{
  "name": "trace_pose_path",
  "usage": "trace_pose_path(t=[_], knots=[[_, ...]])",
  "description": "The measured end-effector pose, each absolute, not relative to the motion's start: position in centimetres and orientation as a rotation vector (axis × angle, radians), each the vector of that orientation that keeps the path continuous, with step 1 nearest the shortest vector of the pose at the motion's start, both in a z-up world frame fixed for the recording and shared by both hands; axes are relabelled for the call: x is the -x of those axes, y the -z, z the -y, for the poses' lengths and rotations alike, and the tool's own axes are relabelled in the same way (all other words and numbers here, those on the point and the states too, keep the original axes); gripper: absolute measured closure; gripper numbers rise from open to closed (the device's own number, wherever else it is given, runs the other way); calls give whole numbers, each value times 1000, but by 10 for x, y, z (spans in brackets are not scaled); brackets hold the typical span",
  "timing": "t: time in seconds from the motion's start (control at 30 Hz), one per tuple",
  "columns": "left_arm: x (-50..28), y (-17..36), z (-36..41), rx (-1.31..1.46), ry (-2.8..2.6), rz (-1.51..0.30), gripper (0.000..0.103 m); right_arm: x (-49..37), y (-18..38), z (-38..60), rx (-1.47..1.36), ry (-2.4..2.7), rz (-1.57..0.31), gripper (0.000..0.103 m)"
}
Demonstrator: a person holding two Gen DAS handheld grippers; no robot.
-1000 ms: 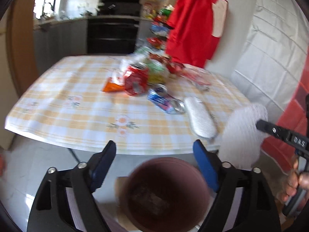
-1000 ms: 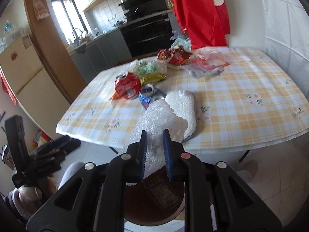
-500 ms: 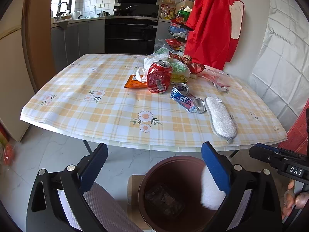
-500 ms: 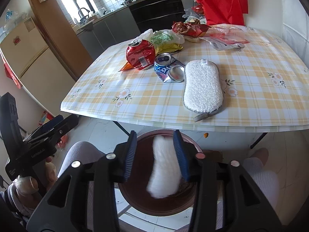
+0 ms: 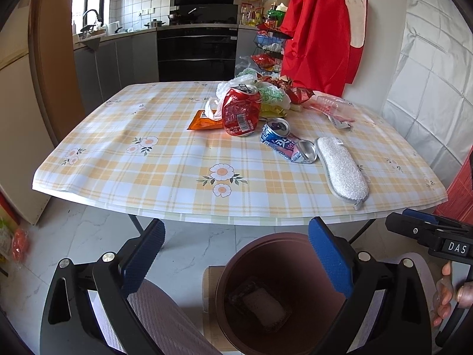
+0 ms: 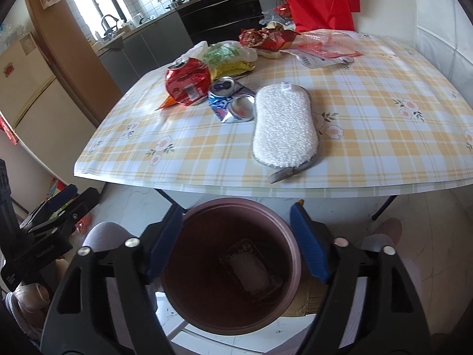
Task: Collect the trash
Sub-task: 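Drop the clear plastic bag into the bin from the right tool, then grasp the white pad with the right tool while the left tool reaches the red can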
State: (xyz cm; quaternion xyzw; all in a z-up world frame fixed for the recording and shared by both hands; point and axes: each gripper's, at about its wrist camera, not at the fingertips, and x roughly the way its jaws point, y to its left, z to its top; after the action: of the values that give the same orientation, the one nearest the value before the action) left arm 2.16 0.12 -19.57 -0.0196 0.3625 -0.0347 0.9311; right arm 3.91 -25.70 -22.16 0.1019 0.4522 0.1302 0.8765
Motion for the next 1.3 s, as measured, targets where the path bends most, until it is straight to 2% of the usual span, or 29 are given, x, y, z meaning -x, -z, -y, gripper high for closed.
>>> trace_pose_path(t=[0.37, 0.77, 0.9, 1.03, 1.3], knots=[[-47, 206, -15, 30, 19, -774, 8, -104, 236, 280, -153, -203, -907, 21], [-93, 210, -5, -5, 28, -789, 8, -199, 277, 260, -36, -185, -973, 21], [-117, 212, 10, -9, 80, -808, 8, -206, 279, 262, -24, -208, -967, 26], [-146, 217, 32, -7, 156, -827, 8, -200, 274, 279, -61, -203, -937, 35], [-207, 231, 64, -20, 204, -857, 9, -188, 270, 319, -146, -153, -898, 35]])
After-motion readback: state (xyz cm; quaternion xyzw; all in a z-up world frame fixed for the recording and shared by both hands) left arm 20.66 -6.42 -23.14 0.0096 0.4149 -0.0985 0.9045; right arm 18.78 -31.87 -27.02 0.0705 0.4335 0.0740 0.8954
